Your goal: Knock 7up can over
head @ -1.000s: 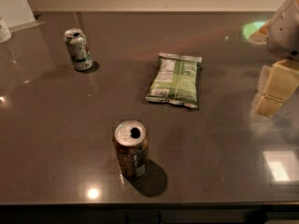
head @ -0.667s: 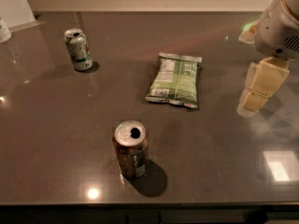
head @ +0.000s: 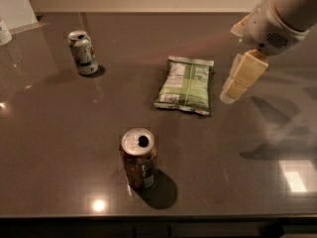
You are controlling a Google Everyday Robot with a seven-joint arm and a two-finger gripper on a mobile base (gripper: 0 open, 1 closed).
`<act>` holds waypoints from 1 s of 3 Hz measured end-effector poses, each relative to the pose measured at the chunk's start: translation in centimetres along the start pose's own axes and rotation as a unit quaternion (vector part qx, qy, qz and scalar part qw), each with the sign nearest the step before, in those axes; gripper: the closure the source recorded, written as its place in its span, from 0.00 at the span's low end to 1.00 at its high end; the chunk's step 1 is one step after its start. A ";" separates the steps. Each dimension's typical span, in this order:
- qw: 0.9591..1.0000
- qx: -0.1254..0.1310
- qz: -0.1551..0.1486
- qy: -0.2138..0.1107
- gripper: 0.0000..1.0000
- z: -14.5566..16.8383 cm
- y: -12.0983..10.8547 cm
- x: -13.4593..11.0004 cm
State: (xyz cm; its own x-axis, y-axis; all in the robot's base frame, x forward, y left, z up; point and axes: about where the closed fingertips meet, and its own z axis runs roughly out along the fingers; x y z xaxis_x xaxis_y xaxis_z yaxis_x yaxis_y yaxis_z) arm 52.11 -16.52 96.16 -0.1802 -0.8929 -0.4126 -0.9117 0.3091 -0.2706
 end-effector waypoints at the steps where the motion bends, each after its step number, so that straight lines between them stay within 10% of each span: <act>1: 0.999 -0.005 0.000 -0.054 0.00 2.2 -2.1 -2.7; 3: 0.988 -0.046 0.002 -0.145 0.00 7.8 -3.9 -9.7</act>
Offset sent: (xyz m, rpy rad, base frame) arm 0.0938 0.1058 -0.0164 0.3373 -0.0036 0.1239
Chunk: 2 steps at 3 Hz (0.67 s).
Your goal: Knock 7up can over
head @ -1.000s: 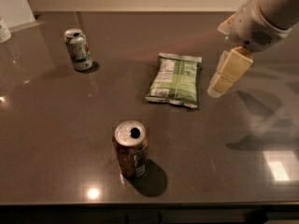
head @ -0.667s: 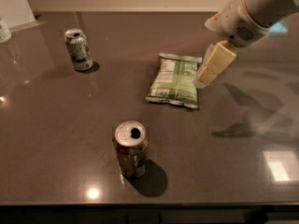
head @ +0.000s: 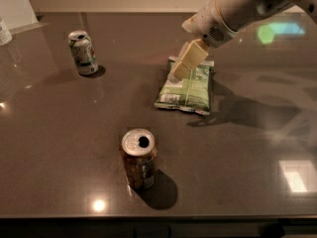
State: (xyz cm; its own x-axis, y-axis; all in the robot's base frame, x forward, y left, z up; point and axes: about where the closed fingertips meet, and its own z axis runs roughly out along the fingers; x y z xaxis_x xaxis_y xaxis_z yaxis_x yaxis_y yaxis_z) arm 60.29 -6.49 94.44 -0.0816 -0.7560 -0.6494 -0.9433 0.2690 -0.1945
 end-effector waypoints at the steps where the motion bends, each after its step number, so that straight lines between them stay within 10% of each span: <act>1: 0.999 -0.008 -0.001 -0.032 0.00 3.3 -1.1 -2.5; 2: 0.998 -0.011 0.001 -0.064 0.00 6.9 -1.9 -5.1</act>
Offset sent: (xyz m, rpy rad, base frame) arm 0.0717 0.1171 -0.0185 0.2013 -0.0424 0.0381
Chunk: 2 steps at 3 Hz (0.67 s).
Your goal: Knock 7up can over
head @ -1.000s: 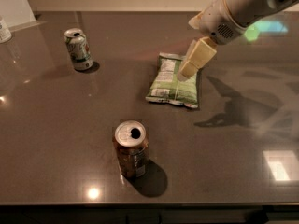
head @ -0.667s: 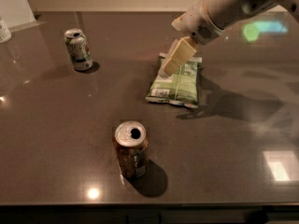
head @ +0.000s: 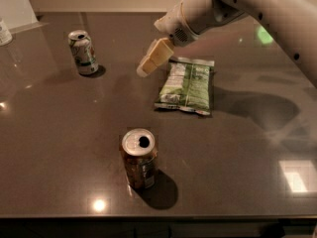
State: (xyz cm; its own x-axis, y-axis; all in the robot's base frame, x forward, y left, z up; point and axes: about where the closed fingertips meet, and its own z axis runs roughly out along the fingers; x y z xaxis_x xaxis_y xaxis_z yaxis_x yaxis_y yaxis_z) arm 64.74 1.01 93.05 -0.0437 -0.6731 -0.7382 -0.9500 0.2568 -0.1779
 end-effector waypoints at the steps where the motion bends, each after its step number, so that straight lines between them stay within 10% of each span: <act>1: 0.999 0.012 0.011 -0.032 0.00 3.4 -1.6 -2.0; 2: 0.997 0.017 0.031 -0.066 0.00 6.1 -3.3 -3.5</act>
Offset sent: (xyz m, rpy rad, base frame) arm 0.0850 0.0815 -0.0085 0.2391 -0.0128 -0.0788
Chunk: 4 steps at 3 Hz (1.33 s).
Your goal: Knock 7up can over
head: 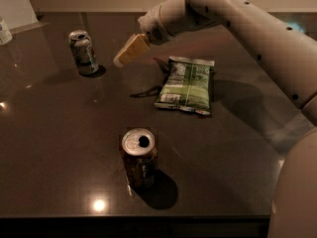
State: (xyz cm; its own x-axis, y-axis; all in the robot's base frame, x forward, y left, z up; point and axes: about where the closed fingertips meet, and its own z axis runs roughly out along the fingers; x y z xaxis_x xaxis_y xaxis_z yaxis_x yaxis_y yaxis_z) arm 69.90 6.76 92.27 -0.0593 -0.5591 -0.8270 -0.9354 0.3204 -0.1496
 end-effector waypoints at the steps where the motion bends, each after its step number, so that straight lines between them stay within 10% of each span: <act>1: 1.000 -0.009 0.007 -0.028 0.00 2.7 -0.4 -1.7; 4: 0.994 -0.042 0.006 -0.100 0.00 9.4 2.0 -5.6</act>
Offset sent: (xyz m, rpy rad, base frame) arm 0.0273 0.0956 -0.0007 0.1655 -0.0021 0.0735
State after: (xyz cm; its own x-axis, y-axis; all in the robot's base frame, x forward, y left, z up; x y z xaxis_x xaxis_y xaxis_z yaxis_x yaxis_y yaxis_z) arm 71.63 17.73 91.50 -0.0082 -0.3904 -0.9206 -0.9614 0.2564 -0.1002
